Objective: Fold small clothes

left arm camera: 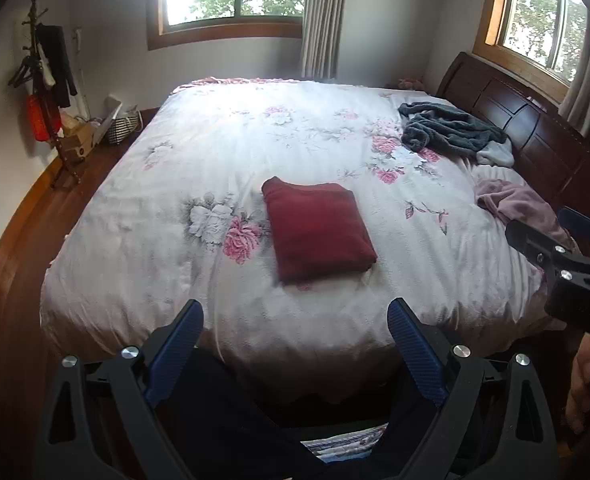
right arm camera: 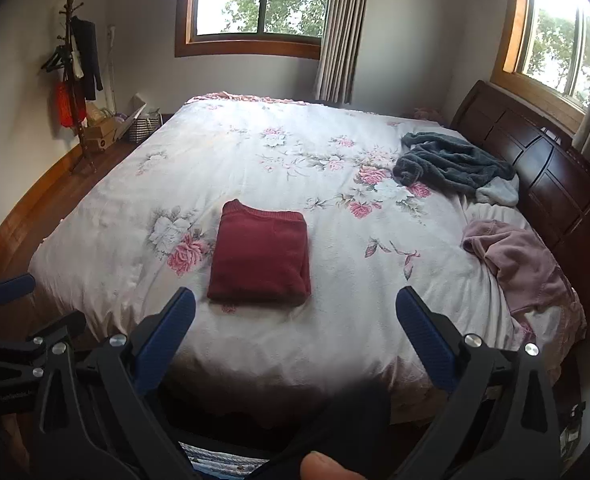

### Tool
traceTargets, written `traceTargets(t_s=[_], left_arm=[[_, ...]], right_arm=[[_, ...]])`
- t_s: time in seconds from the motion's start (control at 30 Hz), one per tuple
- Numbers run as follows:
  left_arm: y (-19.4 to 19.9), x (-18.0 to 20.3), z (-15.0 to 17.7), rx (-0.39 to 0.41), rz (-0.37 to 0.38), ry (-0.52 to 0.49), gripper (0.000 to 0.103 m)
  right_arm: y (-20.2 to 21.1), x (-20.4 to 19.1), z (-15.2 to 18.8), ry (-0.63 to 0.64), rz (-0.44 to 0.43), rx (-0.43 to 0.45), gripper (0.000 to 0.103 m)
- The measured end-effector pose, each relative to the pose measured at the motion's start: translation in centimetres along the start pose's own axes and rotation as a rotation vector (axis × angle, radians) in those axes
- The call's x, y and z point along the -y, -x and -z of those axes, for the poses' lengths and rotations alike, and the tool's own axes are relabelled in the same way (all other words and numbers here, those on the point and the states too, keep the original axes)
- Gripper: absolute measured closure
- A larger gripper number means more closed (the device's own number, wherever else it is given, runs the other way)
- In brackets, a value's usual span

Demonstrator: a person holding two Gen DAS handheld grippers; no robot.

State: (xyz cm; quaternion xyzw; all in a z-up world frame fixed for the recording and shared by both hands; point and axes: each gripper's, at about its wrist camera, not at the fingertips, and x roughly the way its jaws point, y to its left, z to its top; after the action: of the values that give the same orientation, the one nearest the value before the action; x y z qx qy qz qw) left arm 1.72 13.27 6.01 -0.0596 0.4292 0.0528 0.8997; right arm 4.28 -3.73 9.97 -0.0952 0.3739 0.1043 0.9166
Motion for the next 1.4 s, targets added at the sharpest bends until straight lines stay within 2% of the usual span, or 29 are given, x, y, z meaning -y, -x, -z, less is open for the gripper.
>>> traceTargets(t_s=[0.17,0.33,0.6,1.4], left_arm=[[-0.7,-0.3,-0.4,-0.019,-0.002,0.009,0.009],[-1.6,0.0,-0.8,-0.036,0.004,0.006,0.009],[-2.2,-0.2,-1.5,-0.047,0.022,0.011,0.009],[-2.5,-0.1,-1.6,-0.045,0.033,0.011,0.009]], right_arm=[[-1.2,-0.6,-0.1,0.026,0.009,-0.022,0.003],[-2.5,0.0,-0.2,-0.010,-0.023,-0.043,0.003],[-3.8,0.1,-0.3,-0.021,-0.012,-0.076,0.003],[-4.1,0.0,0.2,-0.012,-0.039,-0.063,0.003]])
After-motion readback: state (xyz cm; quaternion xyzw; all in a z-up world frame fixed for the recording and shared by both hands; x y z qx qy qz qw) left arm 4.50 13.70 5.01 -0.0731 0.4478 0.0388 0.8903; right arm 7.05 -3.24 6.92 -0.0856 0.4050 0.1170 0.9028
